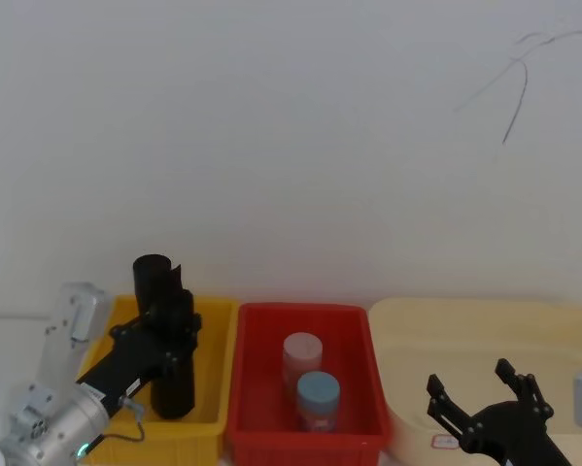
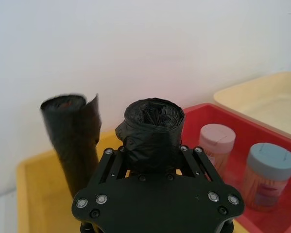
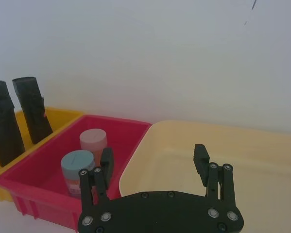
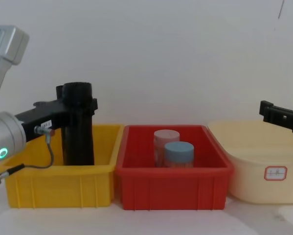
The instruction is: Pick up the garbage bag with the one hand and transfer it to the other hand.
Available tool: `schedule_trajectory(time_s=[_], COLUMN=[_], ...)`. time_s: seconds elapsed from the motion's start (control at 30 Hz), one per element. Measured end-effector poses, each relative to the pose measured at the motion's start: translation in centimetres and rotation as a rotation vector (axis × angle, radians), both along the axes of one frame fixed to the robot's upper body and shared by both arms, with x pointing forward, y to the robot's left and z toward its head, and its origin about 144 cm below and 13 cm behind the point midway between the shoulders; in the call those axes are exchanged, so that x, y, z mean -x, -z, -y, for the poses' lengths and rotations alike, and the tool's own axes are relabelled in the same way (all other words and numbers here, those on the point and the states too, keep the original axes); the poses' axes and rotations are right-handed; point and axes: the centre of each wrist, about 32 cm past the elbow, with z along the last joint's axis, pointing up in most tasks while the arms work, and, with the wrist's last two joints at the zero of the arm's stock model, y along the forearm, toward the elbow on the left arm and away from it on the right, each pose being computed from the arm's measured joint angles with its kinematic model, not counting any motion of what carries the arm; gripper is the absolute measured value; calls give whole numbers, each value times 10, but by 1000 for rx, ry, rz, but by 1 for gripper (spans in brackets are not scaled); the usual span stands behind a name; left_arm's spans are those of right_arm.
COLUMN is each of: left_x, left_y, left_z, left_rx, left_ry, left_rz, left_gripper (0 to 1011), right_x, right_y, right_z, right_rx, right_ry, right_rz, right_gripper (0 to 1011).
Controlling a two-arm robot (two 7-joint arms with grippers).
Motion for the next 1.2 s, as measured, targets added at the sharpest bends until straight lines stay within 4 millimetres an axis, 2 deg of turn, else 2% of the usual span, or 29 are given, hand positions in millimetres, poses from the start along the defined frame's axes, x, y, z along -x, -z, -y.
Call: schedule_trajectory(time_s=[0.3, 0.5, 0.7, 0.9, 1.2], left_x=[-6, -11, -16, -25, -43], left_y=[-31, -63, -86, -100, -105], left_z=[-3, -3, -1, 4, 15], left_rx=[-85, -151, -188, -194, -137], left_ry=[79, 148, 204, 257, 327], left_rz=[63, 136, 196, 243, 267], left_gripper=[386, 386, 386, 386, 386], right_x=[0, 0, 0, 0, 0], right_y=[0, 0, 0, 0, 0], right_z=[0, 0, 0, 0, 0], right_rx=[0, 0, 0, 0, 0], right_ry=[0, 0, 0, 0, 0], right_rz=[0, 0, 0, 0, 0], right_gripper=[1001, 1001, 1001, 1001, 1001])
